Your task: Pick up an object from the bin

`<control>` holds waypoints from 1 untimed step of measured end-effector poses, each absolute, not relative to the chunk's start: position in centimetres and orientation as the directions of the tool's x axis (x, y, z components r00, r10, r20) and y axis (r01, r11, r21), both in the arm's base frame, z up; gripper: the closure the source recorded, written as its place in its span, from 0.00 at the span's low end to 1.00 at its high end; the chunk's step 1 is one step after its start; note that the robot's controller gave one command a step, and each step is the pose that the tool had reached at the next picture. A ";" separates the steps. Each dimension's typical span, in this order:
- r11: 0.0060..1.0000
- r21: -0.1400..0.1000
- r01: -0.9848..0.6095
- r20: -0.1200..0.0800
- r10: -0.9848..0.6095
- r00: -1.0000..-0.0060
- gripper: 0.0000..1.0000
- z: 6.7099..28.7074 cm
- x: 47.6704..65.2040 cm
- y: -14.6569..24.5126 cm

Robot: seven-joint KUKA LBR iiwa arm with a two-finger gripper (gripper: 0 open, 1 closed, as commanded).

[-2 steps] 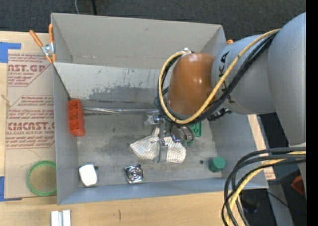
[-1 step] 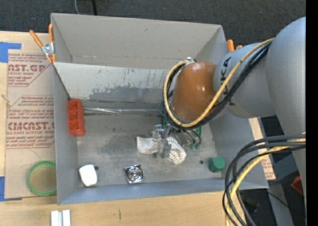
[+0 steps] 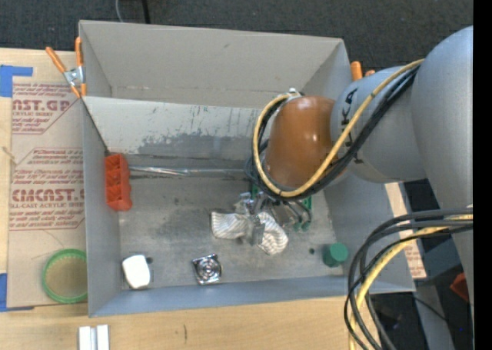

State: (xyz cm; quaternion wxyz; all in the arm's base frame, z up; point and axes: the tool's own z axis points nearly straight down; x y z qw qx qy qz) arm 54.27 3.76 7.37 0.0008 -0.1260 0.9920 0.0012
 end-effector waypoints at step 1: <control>0.968 0.002 -0.250 -0.002 -0.250 -0.968 1.00 7.4 54.2 3.8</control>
Offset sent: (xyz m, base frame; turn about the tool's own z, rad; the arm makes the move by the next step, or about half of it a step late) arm 0.0277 0.0138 -0.0037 -0.2870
